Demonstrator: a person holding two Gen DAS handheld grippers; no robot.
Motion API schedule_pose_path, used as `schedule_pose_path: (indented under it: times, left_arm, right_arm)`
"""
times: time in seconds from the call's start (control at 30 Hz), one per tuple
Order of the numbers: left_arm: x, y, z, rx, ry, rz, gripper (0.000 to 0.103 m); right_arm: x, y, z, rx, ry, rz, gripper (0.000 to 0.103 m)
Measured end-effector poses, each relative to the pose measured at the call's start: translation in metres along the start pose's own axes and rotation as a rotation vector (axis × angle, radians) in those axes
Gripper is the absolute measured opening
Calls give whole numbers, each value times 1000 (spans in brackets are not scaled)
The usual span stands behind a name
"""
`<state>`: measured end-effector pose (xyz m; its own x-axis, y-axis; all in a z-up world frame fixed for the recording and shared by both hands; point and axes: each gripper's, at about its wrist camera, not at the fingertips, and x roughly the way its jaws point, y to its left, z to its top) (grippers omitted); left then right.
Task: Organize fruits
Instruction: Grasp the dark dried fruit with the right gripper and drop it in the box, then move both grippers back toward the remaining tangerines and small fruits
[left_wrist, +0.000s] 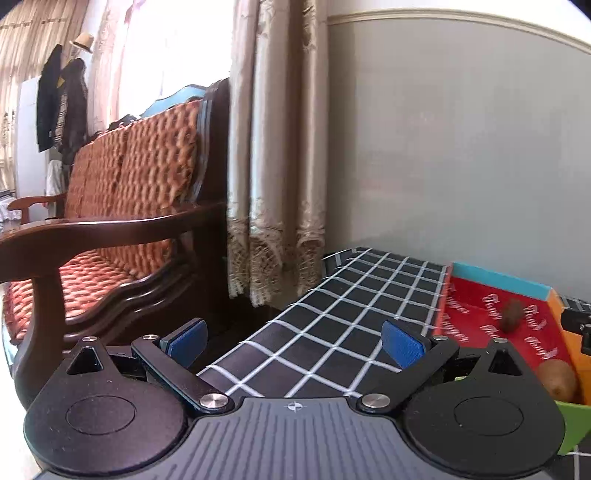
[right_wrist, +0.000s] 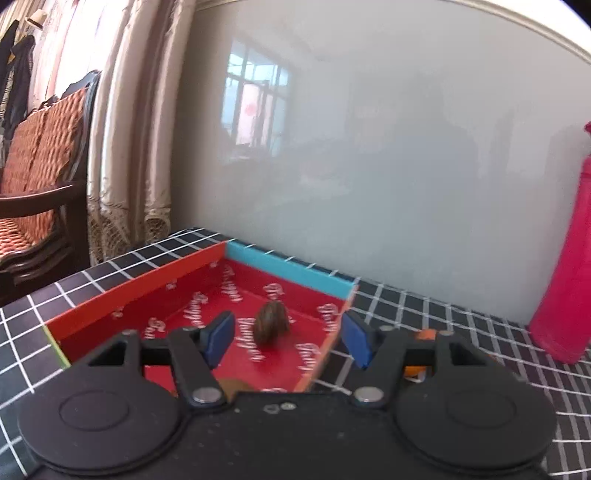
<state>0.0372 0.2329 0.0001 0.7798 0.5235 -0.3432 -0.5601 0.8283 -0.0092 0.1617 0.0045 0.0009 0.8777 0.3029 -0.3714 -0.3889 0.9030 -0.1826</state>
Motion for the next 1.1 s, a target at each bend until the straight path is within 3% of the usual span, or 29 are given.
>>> schedule_pose_path:
  times: [0.5, 0.73, 0.9, 1.1]
  left_arm:
    - [-37, -79, 2, 71, -17, -197, 100]
    - [-58, -128, -3, 110, -27, -286, 103]
    - [-71, -163, -9, 162, -19, -358, 103]
    - [-85, -201, -19, 195, 3, -473, 103]
  right_arm:
    - [-79, -121, -31, 133, -3, -244, 64]
    - [-112, -176, -55, 209, 17, -353, 69]
    - [-126, -207, -69, 278, 25, -383, 69]
    - [-136, -219, -77, 273, 32, -392, 69]
